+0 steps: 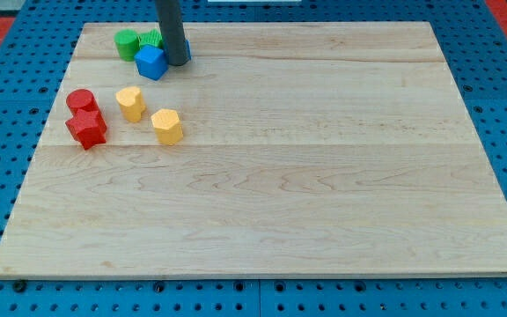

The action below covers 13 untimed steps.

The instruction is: Push the red star and yellow hexagon to the center

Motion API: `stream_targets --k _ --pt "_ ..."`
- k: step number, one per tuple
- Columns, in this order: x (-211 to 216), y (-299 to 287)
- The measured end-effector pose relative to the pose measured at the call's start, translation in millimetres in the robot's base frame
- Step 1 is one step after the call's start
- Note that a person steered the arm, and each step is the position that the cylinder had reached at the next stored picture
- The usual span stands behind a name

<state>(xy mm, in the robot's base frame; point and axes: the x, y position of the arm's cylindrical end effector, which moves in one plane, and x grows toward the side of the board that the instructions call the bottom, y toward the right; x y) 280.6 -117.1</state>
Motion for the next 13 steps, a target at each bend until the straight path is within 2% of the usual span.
stream_targets --k 3,6,7,8,9,11,13 --pt "4 0" --pt "27 38" --pt "19 99" --pt "-35 121" --pt "-85 104" --pt "-87 66" --pt "-87 64"
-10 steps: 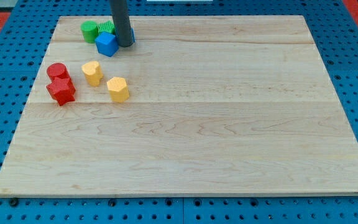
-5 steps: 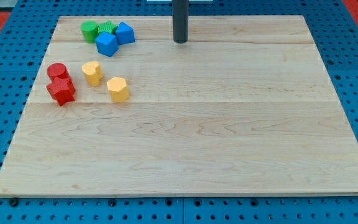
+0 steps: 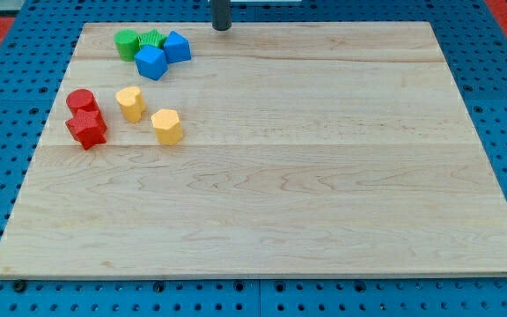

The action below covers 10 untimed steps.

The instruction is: Push the red star and yellow hexagon to the center

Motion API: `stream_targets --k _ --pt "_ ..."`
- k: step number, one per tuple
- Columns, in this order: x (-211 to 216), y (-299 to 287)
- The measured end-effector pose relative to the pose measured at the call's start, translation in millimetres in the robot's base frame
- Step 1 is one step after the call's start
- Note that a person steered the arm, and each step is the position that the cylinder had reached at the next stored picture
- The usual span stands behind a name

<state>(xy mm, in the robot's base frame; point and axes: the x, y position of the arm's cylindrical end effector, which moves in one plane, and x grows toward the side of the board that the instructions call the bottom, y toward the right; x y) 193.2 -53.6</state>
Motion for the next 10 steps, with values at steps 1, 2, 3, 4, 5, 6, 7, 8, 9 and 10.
stream_targets --k 1,2,3,4,5,6,7,8,9,10 --pt "8 0" --pt "43 1" --pt "100 8" --pt "180 22" --pt "294 32" --pt "341 -90" --pt "298 -212" --pt "257 -250" --pt "226 -195" --pt "221 -142"
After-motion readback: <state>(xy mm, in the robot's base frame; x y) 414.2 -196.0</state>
